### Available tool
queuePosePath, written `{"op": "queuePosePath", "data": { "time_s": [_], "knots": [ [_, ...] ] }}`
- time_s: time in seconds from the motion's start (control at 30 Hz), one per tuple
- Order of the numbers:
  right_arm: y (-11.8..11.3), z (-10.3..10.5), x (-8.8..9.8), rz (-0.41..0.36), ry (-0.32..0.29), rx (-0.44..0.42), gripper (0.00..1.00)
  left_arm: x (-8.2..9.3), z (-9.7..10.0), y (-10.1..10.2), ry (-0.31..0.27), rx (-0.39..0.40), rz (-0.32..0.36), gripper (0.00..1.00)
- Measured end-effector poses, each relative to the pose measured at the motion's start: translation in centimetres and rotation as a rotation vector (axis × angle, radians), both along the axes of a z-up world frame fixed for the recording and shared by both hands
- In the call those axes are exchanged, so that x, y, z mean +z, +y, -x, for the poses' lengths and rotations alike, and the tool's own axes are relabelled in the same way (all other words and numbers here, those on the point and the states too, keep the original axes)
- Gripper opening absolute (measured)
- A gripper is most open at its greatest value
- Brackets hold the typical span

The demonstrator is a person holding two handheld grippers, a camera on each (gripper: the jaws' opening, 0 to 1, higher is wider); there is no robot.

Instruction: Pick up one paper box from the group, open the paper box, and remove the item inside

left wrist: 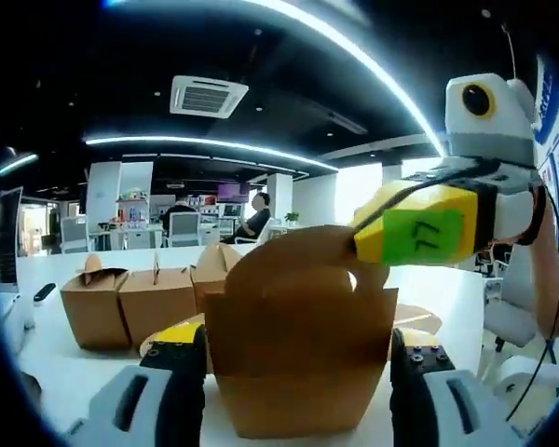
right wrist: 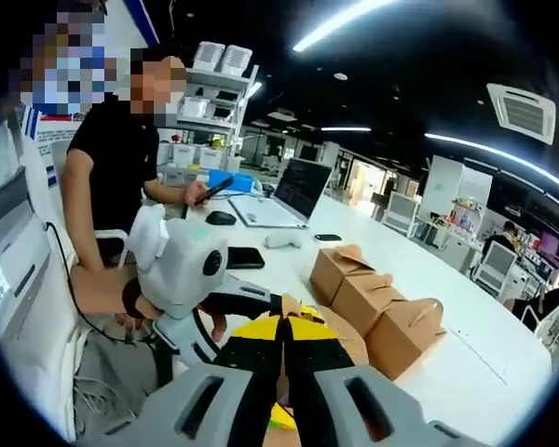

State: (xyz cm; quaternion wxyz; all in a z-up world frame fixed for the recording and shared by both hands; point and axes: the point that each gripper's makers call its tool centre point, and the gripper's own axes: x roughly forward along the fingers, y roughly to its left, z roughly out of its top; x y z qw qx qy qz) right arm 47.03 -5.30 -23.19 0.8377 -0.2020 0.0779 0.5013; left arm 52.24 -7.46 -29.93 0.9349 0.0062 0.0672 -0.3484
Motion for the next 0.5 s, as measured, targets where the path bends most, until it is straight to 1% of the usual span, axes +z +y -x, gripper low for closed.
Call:
{"op": "queuePosePath", "data": {
  "time_s": [0.27,0.4,0.5],
  "knots": [
    [0.9,1.3,-0.7,0.009,0.02,0.039,0.03,0.0,0.0,0.0,-0.005,-0.007,0.001,0.81],
    [1.1,1.6,-0.9,0.017,0.023,0.049,0.03,0.0,0.1,0.0,-0.009,-0.01,0.0,0.81],
    [1.0,1.5,-0.8,0.015,0.018,0.045,0.03,0.3,0.2,0.0,-0.025,-0.018,0.003,0.82]
  ]
}}
